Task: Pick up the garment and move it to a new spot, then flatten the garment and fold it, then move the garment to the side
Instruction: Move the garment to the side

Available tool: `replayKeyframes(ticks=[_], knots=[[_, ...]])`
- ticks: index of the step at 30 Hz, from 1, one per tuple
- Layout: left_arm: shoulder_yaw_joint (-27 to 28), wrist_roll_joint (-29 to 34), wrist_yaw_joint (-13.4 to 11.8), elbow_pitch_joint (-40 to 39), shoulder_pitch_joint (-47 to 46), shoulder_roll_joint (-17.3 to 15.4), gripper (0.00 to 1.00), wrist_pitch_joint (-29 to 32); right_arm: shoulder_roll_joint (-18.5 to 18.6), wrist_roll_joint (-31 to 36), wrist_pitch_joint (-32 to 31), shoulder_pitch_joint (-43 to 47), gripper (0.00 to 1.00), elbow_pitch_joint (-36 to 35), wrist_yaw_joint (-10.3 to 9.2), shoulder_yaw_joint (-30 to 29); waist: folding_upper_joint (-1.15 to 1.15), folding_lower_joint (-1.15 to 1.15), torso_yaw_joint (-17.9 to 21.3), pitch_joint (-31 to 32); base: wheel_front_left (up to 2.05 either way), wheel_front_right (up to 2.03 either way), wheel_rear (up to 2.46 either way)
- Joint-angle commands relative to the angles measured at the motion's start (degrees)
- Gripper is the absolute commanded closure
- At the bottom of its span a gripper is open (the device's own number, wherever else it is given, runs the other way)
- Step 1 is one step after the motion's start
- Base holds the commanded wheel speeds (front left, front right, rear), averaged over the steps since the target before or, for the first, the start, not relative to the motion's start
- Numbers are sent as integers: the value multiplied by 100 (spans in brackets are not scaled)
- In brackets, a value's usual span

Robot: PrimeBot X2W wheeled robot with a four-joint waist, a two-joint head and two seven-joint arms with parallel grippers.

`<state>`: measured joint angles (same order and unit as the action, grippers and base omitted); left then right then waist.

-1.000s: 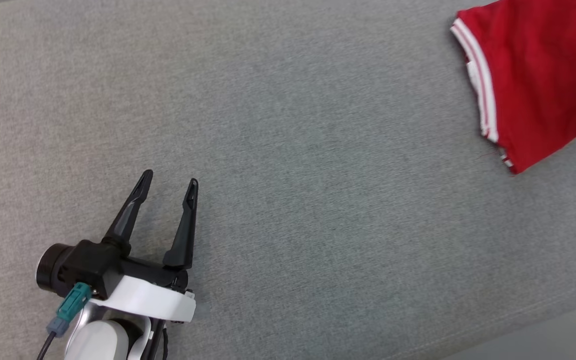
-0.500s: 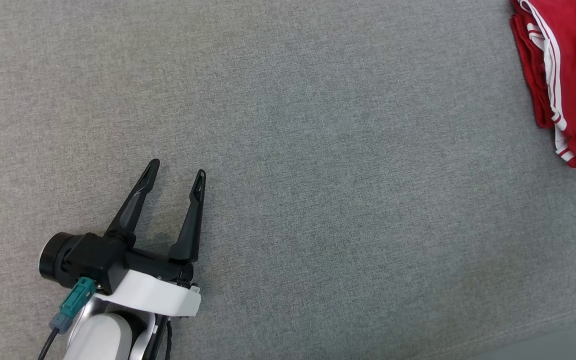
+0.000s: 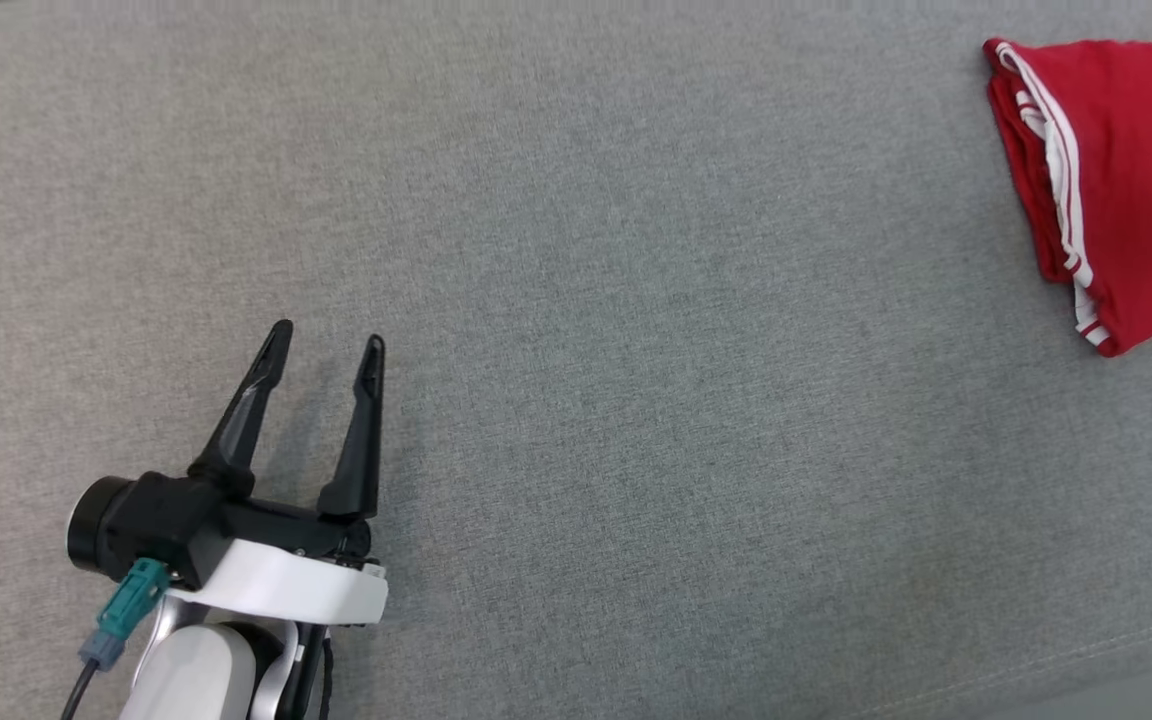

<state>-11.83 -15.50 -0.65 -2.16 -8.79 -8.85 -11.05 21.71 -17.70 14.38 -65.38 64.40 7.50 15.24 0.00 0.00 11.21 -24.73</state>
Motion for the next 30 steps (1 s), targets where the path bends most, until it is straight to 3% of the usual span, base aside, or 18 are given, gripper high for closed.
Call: replayKeyframes(ticks=[1, 11, 21, 30], knots=[[74, -56, -49, 65, -63, -20, 0, -65, -75, -48, 52, 137, 0, -119, -1, 53, 0, 0, -31, 220, 0, 0, 0], [417, -285, -188, 563, 194, 124, 0, -344, -456, -184, 91, 989, 0, -1026, -1, 181, 0, 0, -267, 1034, 0, 0, 0], [688, -363, -213, 801, 719, 322, 0, -416, -994, 1, 88, 2811, 0, -2317, 0, -466, 0, 0, -708, 1766, 0, 0, 0], [770, -244, -119, 860, 1203, 474, 0, -419, -1625, 606, 86, 4593, 0, -3615, 0, -1087, 0, 0, -1202, 2158, 0, 0, 0]])
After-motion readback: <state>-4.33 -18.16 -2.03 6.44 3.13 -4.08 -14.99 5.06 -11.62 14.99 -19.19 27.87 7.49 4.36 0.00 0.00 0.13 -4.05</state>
